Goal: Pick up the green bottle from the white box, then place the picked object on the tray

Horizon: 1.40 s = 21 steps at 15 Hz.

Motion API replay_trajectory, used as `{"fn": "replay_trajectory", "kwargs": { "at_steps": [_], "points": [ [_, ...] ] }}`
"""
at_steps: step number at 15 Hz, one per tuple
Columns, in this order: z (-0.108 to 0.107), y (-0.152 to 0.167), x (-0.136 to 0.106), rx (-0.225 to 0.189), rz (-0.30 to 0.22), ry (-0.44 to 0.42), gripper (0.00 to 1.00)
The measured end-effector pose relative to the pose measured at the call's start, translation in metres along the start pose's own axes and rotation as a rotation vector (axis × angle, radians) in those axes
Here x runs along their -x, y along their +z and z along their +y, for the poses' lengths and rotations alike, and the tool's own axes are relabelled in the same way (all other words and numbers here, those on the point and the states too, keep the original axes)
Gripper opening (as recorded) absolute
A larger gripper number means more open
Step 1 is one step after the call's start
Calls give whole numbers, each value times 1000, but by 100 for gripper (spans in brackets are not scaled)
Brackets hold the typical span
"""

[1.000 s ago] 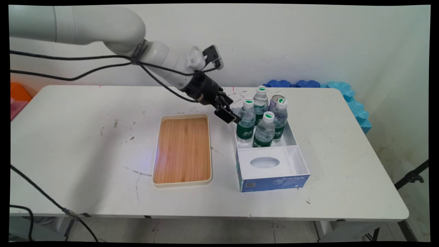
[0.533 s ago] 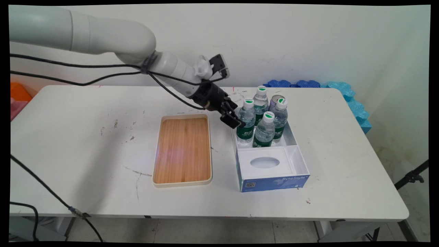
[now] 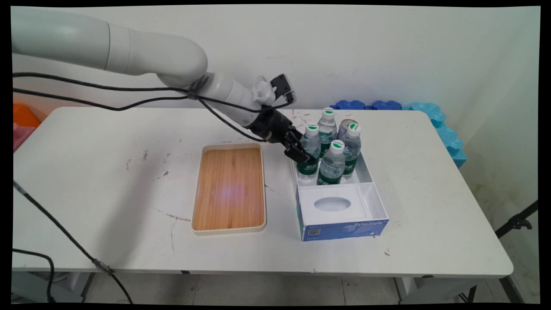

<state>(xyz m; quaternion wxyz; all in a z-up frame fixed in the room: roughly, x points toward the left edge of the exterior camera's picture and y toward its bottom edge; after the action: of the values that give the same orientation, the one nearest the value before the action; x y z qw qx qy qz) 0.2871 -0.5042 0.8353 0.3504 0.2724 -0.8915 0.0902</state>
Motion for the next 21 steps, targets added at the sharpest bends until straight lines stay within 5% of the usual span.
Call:
{"fn": "replay_trajectory", "kwargs": {
  "at_steps": [1,2,11,21],
  "points": [
    [0,2,0,-1,2,-2,100],
    [0,4,0,-2,4,-4,0],
    [-1,-1,-6,4,37,-16,0],
    [2,-110,-25,32,130,-4,0]
  ]
}}
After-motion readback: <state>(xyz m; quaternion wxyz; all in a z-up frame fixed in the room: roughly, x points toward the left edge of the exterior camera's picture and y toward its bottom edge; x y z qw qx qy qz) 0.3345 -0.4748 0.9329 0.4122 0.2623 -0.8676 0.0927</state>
